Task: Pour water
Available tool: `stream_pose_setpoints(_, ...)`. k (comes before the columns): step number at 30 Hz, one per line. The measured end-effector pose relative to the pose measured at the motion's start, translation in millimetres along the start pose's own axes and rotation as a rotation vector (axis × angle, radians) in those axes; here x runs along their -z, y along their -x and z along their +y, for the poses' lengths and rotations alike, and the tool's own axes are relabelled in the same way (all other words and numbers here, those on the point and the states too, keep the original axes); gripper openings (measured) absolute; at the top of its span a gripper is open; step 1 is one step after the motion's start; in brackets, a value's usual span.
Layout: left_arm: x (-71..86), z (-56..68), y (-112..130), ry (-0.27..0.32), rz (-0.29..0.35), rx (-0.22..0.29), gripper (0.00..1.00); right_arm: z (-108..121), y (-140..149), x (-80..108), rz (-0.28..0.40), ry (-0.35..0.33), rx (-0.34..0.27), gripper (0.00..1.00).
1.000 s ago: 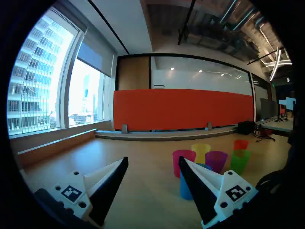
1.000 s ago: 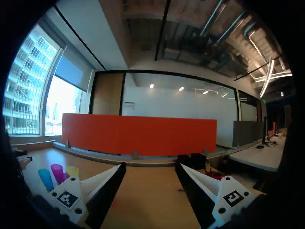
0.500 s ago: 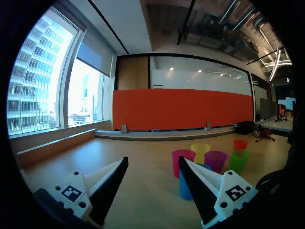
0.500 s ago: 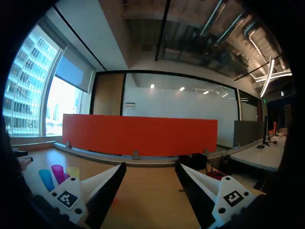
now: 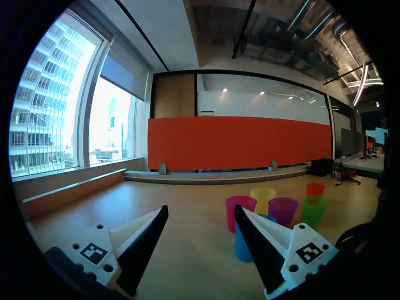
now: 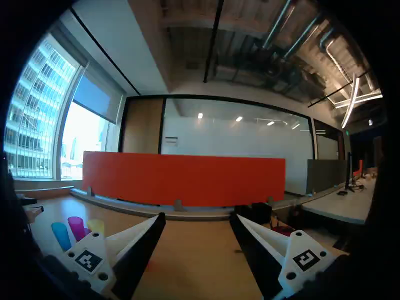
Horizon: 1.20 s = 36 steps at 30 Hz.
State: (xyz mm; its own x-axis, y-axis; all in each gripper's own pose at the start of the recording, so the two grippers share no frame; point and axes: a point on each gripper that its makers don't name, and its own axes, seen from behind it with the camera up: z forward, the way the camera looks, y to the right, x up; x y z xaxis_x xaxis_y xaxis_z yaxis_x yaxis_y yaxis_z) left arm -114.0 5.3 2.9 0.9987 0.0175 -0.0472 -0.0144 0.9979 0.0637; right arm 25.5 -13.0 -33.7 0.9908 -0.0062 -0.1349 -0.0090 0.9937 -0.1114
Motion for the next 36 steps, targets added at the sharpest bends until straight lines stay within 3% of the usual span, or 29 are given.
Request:
stream_pose_setpoints(12,0.1,-0.4,0,0.000,0.000,-0.001,0.98,11,3,3.2,0.029,-0.027,-0.047,1.00)
stream_pose_setpoints(24,0.8,0.1,0,0.000,0.000,-0.001,0.98,9,24,-11.4,0.017,-0.053,-0.054,1.00)
stream_pose_setpoints(36,0.3,0.6,-1,0.000,0.000,-0.001,0.98,3,66,-22.2,-0.040,-0.046,-0.060,1.00)
